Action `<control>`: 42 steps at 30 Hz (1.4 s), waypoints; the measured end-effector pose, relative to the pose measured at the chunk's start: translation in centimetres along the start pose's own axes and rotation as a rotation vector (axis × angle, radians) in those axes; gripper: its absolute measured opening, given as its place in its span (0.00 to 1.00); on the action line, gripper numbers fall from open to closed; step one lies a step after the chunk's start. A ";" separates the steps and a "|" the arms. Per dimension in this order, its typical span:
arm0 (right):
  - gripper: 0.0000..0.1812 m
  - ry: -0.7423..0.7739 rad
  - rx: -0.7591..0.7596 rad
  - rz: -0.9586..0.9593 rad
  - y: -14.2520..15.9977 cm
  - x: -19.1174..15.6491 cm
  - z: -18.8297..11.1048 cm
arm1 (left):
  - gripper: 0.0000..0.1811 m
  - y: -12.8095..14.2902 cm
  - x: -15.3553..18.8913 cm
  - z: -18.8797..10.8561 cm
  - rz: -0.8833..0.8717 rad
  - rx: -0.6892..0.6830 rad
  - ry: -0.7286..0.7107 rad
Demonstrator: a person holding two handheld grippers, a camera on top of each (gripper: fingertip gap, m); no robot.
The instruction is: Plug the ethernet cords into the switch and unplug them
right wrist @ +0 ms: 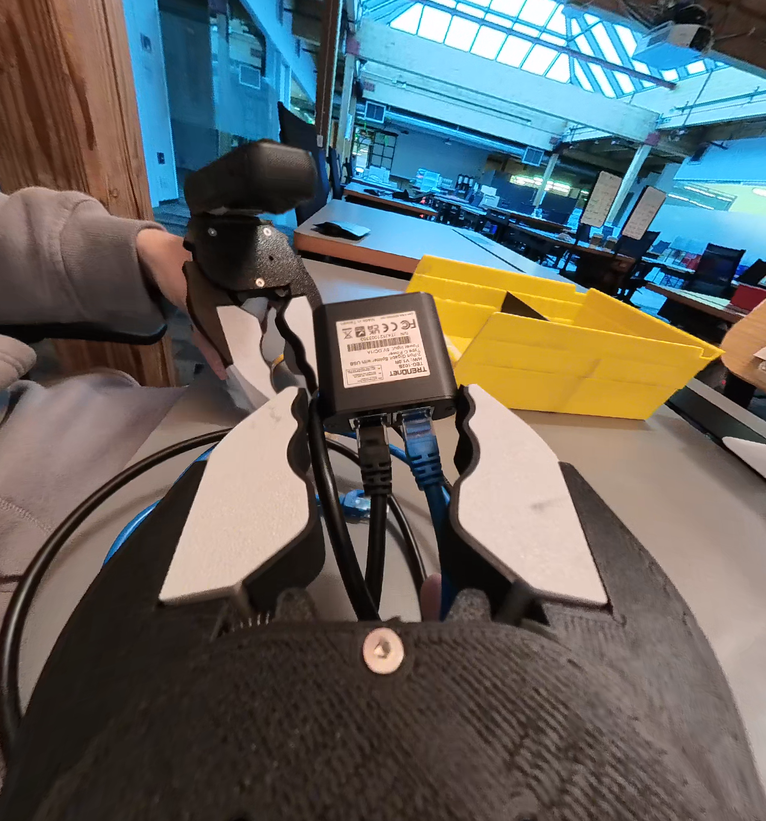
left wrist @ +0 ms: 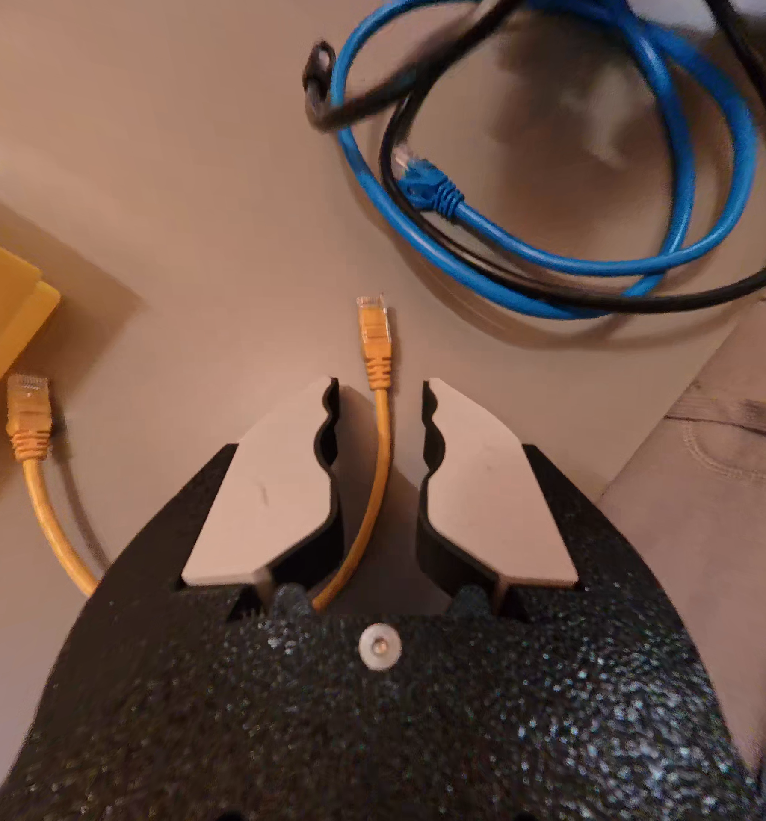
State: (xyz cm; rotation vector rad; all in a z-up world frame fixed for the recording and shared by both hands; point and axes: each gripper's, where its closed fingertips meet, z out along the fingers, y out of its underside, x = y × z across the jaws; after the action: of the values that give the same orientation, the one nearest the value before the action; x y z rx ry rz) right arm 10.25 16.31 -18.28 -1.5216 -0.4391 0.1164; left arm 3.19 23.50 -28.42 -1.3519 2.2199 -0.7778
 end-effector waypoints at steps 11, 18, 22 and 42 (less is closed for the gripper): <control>0.36 0.054 0.015 -0.011 -0.2 0.5 -0.2 | 0.35 -12.2 1.4 -2.6 -0.464 0.383 0.352; 0.36 0.104 -0.016 -0.044 0.2 0.8 0.1 | 0.42 -13.8 3.6 -1.0 -0.522 0.347 0.473; 0.36 0.119 -0.066 -0.110 0.8 0.5 0.8 | 0.17 -14.1 2.7 -0.2 -0.520 0.341 0.397; 0.37 0.120 0.055 -0.170 -0.6 0.0 0.3 | 0.13 -15.1 3.7 -1.2 -0.783 0.387 0.772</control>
State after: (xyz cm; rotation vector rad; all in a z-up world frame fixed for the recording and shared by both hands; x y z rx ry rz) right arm 10.04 16.57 -17.69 -1.4222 -0.4635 -0.0949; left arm 10.83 14.92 -17.85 -1.9236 1.7618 -2.1803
